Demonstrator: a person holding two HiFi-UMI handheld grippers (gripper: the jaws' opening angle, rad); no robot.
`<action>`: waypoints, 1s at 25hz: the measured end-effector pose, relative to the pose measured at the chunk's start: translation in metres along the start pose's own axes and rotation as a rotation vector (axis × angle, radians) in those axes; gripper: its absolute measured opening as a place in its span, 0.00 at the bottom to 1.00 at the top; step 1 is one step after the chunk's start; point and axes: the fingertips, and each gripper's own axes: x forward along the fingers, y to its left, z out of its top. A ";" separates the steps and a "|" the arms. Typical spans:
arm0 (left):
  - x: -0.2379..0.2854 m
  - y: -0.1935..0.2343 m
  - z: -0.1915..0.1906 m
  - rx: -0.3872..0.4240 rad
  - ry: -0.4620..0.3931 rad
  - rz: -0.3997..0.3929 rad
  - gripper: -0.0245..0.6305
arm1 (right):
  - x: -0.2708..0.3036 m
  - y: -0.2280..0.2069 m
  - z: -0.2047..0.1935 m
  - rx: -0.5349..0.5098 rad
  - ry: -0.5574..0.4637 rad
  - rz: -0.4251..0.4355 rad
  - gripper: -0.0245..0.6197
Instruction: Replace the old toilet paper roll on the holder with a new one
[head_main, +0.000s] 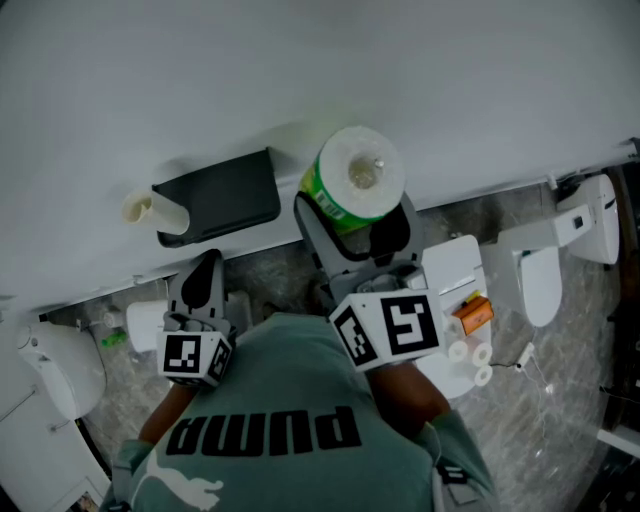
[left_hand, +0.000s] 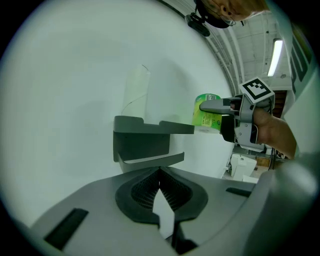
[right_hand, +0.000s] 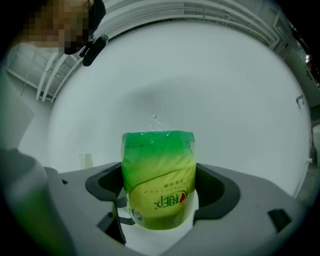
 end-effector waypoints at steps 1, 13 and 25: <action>0.001 -0.002 0.000 0.001 0.002 -0.006 0.04 | -0.001 -0.003 -0.003 0.025 0.000 0.001 0.71; 0.011 -0.012 -0.013 0.023 0.044 -0.037 0.04 | -0.002 -0.027 -0.042 0.332 -0.009 0.013 0.71; 0.003 0.004 -0.020 0.037 0.072 -0.009 0.04 | 0.015 -0.025 -0.088 0.701 0.003 0.052 0.71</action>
